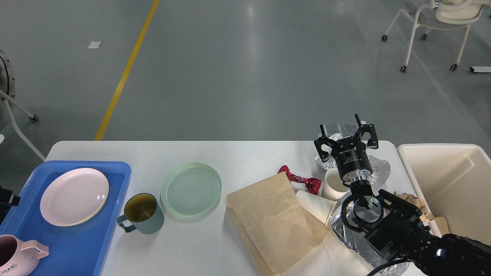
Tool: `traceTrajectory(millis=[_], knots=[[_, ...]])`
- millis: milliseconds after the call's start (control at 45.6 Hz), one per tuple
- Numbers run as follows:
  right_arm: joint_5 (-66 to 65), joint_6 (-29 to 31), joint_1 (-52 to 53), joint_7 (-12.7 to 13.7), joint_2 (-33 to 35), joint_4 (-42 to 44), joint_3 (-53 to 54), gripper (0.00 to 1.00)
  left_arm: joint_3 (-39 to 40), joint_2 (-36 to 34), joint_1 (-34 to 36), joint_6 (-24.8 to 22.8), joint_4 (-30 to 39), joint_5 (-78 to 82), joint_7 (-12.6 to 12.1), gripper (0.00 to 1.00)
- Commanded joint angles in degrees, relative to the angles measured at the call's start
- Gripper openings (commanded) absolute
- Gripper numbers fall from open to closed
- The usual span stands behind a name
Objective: Tidy desktop
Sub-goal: 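Move the left gripper to the green mug and grasp it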
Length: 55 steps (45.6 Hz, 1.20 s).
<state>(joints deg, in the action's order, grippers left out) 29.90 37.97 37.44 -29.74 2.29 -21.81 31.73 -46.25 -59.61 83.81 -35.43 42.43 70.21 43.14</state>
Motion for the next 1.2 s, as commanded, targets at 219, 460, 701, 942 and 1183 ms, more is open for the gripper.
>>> traceTrajectory(millis=[219, 460, 701, 942, 1183], knots=[[0.0, 0.0, 0.0, 0.0, 0.0, 0.0, 0.0, 1.0, 3.8, 2.0, 35.9, -19.6, 15.0, -1.3, -5.0, 0.87], [0.0, 0.0, 0.0, 0.0, 0.0, 0.0, 0.0, 1.0, 10.2, 0.4, 38.6, -19.6, 36.4, -6.8, -19.0, 0.87], [0.1, 0.0, 0.0, -0.1, 0.0, 0.0, 0.0, 1.0, 4.2, 1.2, 18.2, -1.6, 44.1, -6.6, -30.1, 0.87], [0.0, 0.0, 0.0, 0.0, 0.0, 0.0, 0.0, 1.0, -5.7, 6.2, 12.1, 14.3, 40.3, -6.8, -31.6, 0.87], [0.0, 0.0, 0.0, 0.0, 0.0, 0.0, 0.0, 1.0, -6.1, 10.9, 4.7, 19.8, 33.2, -7.3, -32.1, 0.85]])
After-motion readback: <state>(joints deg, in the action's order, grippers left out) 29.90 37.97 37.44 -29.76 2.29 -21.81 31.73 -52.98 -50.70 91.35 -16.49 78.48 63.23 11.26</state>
